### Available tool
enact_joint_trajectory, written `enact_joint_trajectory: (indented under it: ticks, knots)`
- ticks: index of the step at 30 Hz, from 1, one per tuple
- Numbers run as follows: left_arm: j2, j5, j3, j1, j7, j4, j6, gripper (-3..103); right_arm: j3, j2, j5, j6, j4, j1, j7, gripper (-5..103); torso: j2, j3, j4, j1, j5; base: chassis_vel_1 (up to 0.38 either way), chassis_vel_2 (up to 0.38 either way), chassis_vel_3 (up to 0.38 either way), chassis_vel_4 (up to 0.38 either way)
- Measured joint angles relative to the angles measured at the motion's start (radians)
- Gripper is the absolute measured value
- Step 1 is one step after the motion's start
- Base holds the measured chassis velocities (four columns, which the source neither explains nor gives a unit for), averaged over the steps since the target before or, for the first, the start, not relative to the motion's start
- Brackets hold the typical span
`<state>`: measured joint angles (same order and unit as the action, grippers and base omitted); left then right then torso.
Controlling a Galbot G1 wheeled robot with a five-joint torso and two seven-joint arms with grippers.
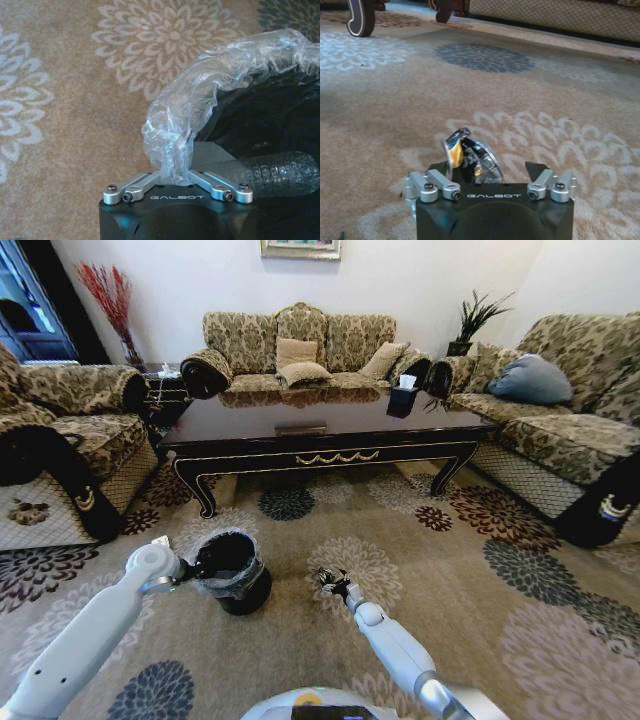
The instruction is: Move to the front of the table and pick up the trash from the floor, then place it into the trash bin.
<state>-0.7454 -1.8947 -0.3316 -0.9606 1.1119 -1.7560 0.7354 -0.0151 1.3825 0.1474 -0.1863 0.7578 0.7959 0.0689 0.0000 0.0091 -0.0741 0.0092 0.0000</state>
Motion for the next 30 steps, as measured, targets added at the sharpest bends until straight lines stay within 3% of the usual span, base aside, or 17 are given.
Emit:
enact_joint_trajectory:
  ticks: [1, 3, 10, 12, 15, 30]
  knots:
    - [0.000, 0.000, 0.000, 0.000, 0.000, 0.000, 0.000, 0, 0.000, 0.002, -0.006, 0.000, -0.005, 0.000, -0.001, 79, 0.000, 0.000, 0.0000, 0.000, 0.0000, 0.000, 0.000, 0.000, 0.000]
    - [0.000, 0.000, 0.000, 0.000, 0.000, 0.000, 0.000, 0, 0.000, 0.003, -0.010, -0.001, -0.008, 0.000, -0.002, 79, 0.000, 0.000, 0.0000, 0.000, 0.0000, 0.000, 0.000, 0.000, 0.000]
    - [-0.004, 0.000, 0.004, 0.003, 0.000, 0.003, 0.000, 0, 0.002, 0.006, -0.016, -0.003, -0.008, 0.007, -0.004, 47, 0.000, 0.000, 0.0000, 0.000, 0.0000, 0.000, 0.000, 0.000, 0.000]
    - [-0.005, 0.000, 0.005, 0.003, 0.000, 0.003, 0.000, 0, 0.002, 0.006, -0.016, -0.003, -0.007, 0.008, -0.005, 47, 0.000, 0.000, -0.0001, 0.000, 0.0000, 0.000, 0.000, 0.000, 0.000]
    - [-0.008, 0.001, 0.006, 0.005, 0.000, 0.003, 0.000, 0, 0.003, 0.003, -0.014, -0.003, 0.003, 0.015, -0.006, 33, 0.000, 0.000, -0.0001, 0.000, 0.0000, 0.000, 0.000, 0.000, 0.000]
    - [-0.014, 0.004, 0.007, 0.003, -0.001, -0.003, 0.000, 0, -0.002, -0.020, 0.016, 0.005, 0.095, 0.054, -0.024, 32, 0.000, 0.000, 0.0001, 0.000, 0.0002, 0.000, 0.000, 0.000, 0.000]
